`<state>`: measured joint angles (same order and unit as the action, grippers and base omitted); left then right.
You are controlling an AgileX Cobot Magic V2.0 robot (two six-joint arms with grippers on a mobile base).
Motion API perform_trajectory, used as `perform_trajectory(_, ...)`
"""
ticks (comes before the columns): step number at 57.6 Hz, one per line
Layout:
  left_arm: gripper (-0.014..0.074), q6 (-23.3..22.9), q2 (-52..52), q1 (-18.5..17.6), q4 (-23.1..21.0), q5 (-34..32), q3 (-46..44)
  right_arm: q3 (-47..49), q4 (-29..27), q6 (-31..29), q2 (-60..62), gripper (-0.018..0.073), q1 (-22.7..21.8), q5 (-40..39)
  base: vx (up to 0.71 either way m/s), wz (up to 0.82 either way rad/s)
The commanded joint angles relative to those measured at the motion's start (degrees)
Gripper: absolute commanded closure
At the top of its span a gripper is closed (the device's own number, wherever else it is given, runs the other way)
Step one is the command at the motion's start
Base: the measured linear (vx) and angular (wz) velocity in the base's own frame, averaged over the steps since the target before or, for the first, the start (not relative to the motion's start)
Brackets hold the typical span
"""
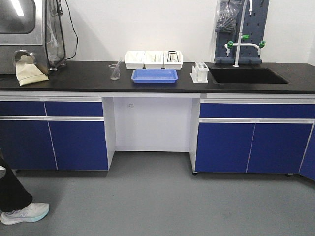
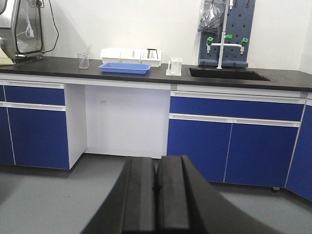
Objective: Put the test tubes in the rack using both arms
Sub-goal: 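Drive the base up to the bench in front of the blue tray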
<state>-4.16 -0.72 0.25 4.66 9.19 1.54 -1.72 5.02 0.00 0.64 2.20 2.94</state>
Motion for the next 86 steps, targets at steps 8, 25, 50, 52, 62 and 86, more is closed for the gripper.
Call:
perform_trajectory(8,0.0602,-0.45,-0.71,0.02,-0.42,-4.5,-1.66,-0.82,0.7,0.0,0.39,0.0568,-0.32,-4.59,0.0,0.0)
perform_trajectory(25,0.0602,-0.45,-0.71,0.02,-0.42,-4.5,-1.66,-0.82,0.7,0.0,0.39,0.0568,-0.32,-4.59,0.0,0.0)
perform_trajectory(50,0.0602,-0.45,-0.71,0.02,-0.42,-4.5,-1.66,-0.82,0.7,0.0,0.39,0.0568,-0.32,-4.54,0.0,0.0)
perform_trajectory(52,0.0602,-0.45,-0.71,0.02,-0.42,-4.5,-1.66,-0.82,0.7,0.0,0.39,0.0568,-0.32,-4.6,0.01,-0.01)
perform_trajectory(62,0.0602,-0.45,-0.71,0.02,-0.42,-4.5,-1.66,-0.82,0.7,0.0,0.39,0.0568,-0.32,-4.6,0.03,-0.02)
perform_trajectory(86,0.0602,-0.45,-0.71,0.02,-0.42,-4.5,-1.66,-0.82,0.7,0.0,0.39,0.0568,-0.32,-4.6,0.13,-0.05)
